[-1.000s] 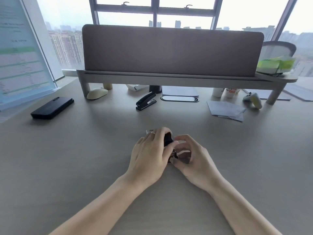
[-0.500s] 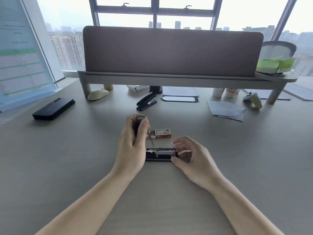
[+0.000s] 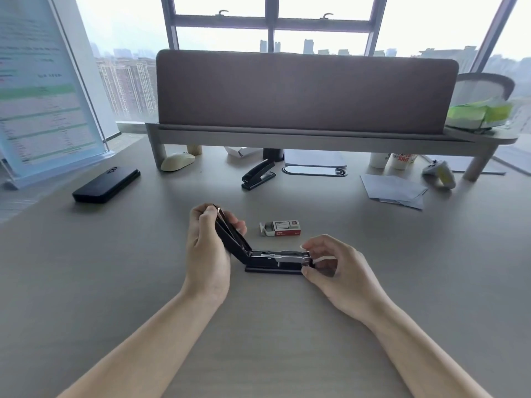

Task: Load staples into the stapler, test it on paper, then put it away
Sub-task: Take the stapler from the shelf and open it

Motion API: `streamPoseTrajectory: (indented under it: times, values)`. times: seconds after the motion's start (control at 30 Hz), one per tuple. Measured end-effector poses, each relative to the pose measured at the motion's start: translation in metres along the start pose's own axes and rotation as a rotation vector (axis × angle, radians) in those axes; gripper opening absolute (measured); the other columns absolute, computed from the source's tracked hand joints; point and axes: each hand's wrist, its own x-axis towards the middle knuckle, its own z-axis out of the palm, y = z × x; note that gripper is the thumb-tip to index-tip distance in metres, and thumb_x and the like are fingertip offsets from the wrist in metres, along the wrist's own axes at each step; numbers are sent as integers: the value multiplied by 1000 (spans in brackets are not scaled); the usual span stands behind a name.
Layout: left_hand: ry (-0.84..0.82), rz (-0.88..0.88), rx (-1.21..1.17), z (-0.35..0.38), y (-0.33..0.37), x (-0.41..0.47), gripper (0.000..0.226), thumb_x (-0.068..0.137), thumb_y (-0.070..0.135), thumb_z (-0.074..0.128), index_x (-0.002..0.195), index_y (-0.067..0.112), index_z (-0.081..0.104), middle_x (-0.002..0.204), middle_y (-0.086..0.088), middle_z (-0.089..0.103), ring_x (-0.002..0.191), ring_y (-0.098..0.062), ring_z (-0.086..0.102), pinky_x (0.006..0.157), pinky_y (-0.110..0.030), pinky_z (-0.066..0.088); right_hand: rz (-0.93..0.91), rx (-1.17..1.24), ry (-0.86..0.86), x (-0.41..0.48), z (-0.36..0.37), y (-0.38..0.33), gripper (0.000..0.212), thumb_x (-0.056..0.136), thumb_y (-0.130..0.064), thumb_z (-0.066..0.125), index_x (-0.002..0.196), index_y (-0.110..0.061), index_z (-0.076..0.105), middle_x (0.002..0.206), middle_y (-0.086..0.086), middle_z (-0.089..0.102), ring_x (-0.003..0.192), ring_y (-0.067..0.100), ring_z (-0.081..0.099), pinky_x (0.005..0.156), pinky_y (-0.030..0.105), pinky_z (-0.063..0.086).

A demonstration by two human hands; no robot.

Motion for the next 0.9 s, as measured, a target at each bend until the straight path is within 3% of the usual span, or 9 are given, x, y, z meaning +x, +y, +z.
streamPoseTrajectory:
  times: [0.17,0.33,0.53,0.73,0.83,0.9]
  values:
    - [77,-106,-137,-4,6,-2,23,104,21,38,85,17,50,72,-4,53,71,-26,61,95,-50,52,-5,-8,-3,-1,0,0,29,86,-11,83,106,-31,75,99,-17,77,88,-2,73,77,3,48]
    - [165,-207,-202,-19,13,3,27,101,16,32,82,13,51,77,-9,58,90,-40,70,96,-54,53,2,-8,-4,-1,-1,1,29,86,-12,84,106,-32,75,99,-15,77,89,1,74,78,4,49]
    - [237,-223,-147,-34,19,9,34,100,3,27,81,11,54,82,-10,60,87,-30,69,83,-42,56,-3,-2,0,-1,-1,1,30,86,-11,83,105,-33,75,100,-16,78,90,-1,74,79,3,49]
    - [255,-196,-22,-30,20,12,33,99,4,32,81,13,57,83,-7,63,87,-27,67,77,-33,55,-3,8,-3,-2,-1,1,30,87,-9,83,107,-30,75,98,-18,77,91,-4,73,80,3,50]
    - [274,53,362,-32,25,21,27,101,15,42,84,21,62,90,4,66,97,-19,64,80,-24,44,-2,24,9,-4,0,0,31,87,-12,83,107,-33,74,101,-18,77,91,-1,74,83,10,54]
    - [192,302,568,-23,37,26,19,103,19,47,93,19,64,89,12,64,83,-2,60,78,-20,40,5,43,22,-4,-1,1,29,88,-17,83,107,-37,74,106,-18,76,91,2,74,85,13,55]
